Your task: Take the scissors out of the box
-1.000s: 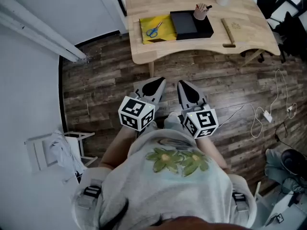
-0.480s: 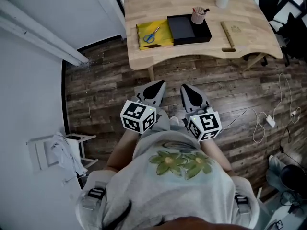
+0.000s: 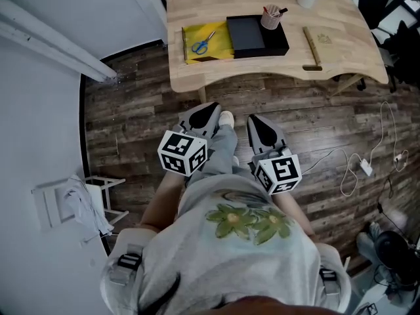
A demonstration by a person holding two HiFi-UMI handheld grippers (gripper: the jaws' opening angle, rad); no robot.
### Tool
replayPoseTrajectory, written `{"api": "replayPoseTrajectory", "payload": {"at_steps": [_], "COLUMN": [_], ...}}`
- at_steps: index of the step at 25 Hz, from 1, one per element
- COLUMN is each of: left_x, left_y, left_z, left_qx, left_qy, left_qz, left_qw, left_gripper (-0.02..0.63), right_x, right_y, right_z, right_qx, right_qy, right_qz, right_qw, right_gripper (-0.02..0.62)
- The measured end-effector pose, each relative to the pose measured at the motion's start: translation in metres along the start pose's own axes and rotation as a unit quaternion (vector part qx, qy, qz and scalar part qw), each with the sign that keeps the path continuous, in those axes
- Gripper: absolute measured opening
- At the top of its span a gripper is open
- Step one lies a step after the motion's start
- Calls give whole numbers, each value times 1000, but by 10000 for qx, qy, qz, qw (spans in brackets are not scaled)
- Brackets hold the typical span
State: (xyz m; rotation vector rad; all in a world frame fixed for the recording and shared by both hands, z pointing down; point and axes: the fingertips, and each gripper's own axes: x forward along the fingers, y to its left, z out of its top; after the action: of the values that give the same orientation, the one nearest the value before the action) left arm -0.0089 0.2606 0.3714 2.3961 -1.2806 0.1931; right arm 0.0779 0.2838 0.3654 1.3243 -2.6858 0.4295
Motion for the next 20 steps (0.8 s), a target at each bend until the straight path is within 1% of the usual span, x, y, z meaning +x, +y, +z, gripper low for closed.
{"api": "replayPoseTrajectory", "payload": {"at_steps": [5, 9, 13, 17, 20], "left_x": [25, 48, 70, 96, 111], "left_y": [17, 31, 45, 72, 95], "left_z": [11, 24, 30, 37, 40], "left_qx": [-33, -18, -41, -42, -109], "left_qy": [16, -27, 36, 142, 220], "left_qz": [62, 93, 78, 143, 242], "left_qw": [10000, 10000, 10000, 9998, 9994], "left_gripper": [8, 8, 8, 8, 8], "right_x": [17, 39, 63, 94, 114], "right_y": [-23, -41, -58, -75, -86], "right_z": [7, 15, 22, 33, 36], "right_qx": [20, -19, -25, -64, -73], "right_qy": [23, 30, 41, 86, 231], "right_qz": [-51, -16, 21, 70, 111], "right_qw": [10000, 10000, 10000, 9999, 9996], "right_gripper": [8, 8, 8, 8, 8]}}
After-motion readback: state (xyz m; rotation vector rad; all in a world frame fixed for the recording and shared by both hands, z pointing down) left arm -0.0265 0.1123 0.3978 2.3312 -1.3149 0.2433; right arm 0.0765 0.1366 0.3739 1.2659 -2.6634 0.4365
